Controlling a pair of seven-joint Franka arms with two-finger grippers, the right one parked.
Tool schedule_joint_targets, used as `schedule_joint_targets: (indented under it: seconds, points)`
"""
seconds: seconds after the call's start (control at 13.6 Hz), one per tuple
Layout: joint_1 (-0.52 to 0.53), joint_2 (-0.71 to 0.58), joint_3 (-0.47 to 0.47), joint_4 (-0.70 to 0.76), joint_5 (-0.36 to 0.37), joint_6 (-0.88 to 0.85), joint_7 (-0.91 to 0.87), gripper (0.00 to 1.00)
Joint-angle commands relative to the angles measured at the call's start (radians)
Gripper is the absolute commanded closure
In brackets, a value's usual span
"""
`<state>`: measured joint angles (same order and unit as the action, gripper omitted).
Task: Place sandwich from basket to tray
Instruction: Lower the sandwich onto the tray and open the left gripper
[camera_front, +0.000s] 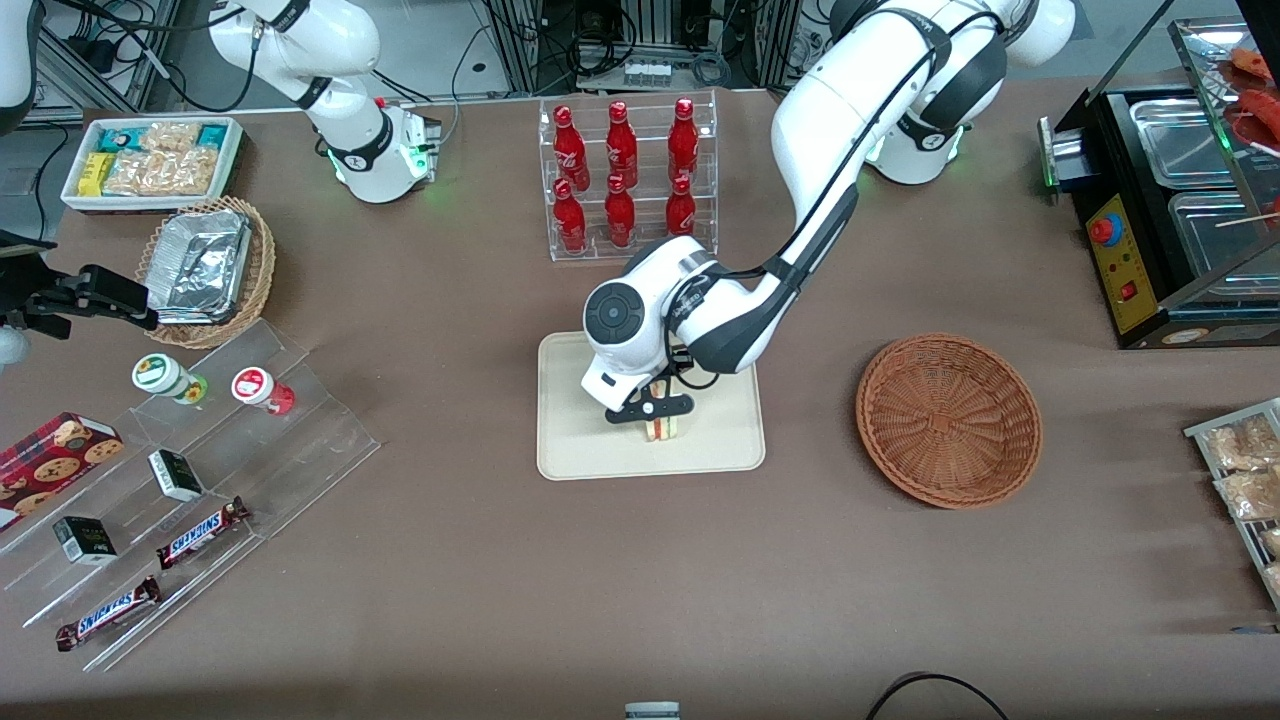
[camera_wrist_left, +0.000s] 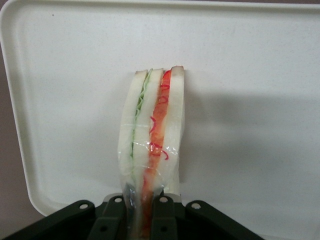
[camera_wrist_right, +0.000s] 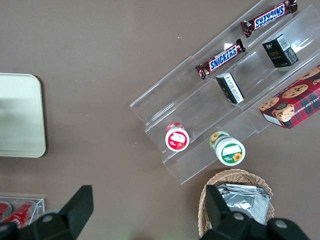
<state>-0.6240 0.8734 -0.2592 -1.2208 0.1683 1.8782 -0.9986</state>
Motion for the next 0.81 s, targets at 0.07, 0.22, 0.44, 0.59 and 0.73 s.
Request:
schedule_joint_targets:
  seconds: [0.07, 0.22, 0.44, 0.59, 0.73]
  points:
    - [-0.023, 0.032, 0.011, 0.053, 0.020, -0.024, -0.034, 1.00]
    - [-0.023, 0.038, 0.009, 0.053, 0.019, -0.019, -0.031, 0.72]
    - [-0.023, 0.041, 0.009, 0.052, 0.019, -0.007, -0.029, 0.00]
    - [-0.023, 0.041, 0.009, 0.052, 0.019, -0.005, -0.029, 0.00]
    - [-0.022, 0.035, 0.009, 0.052, 0.019, -0.008, -0.026, 0.00]
